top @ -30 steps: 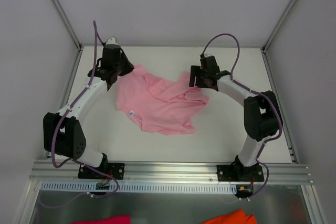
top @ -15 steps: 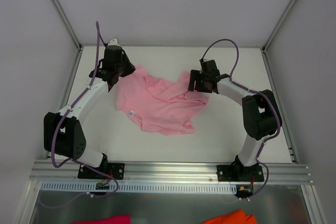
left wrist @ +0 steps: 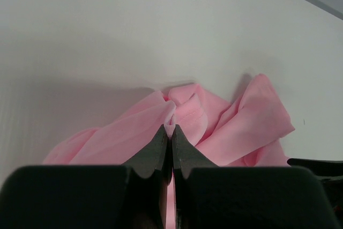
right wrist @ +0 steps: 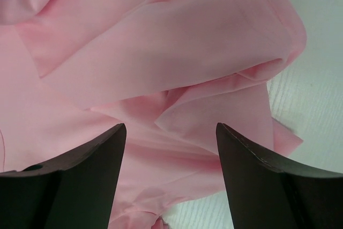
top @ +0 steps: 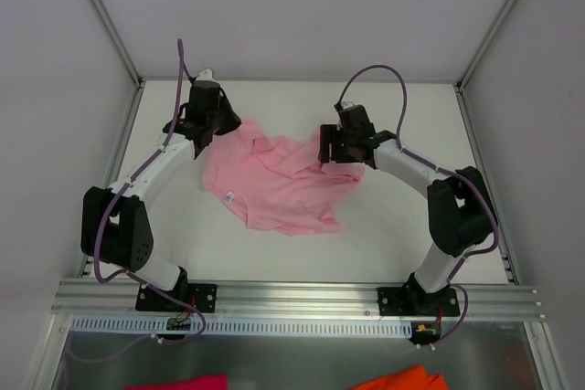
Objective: Fold and stack the t-shirts
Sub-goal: Flatten out the tshirt
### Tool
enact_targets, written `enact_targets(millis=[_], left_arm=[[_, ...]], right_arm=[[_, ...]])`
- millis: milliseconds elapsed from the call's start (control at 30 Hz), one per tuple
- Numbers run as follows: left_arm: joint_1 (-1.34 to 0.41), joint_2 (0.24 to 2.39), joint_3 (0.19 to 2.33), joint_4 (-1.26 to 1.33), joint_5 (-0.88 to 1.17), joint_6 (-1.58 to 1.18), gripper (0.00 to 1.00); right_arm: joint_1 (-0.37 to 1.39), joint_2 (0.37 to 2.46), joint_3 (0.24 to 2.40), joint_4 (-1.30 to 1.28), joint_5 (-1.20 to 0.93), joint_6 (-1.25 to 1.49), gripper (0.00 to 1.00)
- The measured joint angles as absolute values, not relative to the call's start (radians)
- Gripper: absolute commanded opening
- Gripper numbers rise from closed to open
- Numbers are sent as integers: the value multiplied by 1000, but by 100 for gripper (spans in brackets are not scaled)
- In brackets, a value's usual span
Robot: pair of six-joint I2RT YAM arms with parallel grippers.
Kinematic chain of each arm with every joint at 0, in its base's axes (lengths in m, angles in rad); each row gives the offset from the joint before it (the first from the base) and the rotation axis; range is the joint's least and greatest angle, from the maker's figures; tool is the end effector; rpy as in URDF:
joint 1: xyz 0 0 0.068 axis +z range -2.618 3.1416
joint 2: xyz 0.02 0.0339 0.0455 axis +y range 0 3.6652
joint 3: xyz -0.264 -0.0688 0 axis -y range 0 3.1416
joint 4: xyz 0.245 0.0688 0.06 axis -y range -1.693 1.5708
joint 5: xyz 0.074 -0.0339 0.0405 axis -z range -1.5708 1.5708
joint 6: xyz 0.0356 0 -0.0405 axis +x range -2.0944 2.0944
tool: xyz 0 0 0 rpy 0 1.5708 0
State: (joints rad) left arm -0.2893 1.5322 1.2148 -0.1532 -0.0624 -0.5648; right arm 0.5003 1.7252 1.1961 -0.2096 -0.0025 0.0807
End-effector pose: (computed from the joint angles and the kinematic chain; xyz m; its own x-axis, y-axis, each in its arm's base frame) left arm 0.3446 -0.1003 0.3082 -0.4910 -0.4112 -0.7680 -0.0371 0.8906 -0.4532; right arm 0.3364 0.1840 0.2287 -0.6277 -0.2513 -0.7368 -0.4321 0.8997 0.0613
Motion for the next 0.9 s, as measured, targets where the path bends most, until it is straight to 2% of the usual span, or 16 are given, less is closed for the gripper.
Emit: enact_targets(millis=[333, 767, 900], left_arm=[[-289, 1536, 1215, -153, -63, -561, 0], [-289, 1536, 1215, -153, -79, -542, 0], [-289, 1536, 1215, -153, -80, -537, 0]], right_arm=[[501, 1738, 1196, -228, 15, 74, 71], [503, 1850, 1212, -229, 14, 74, 68], [505, 1864, 1233, -228, 14, 70, 59]])
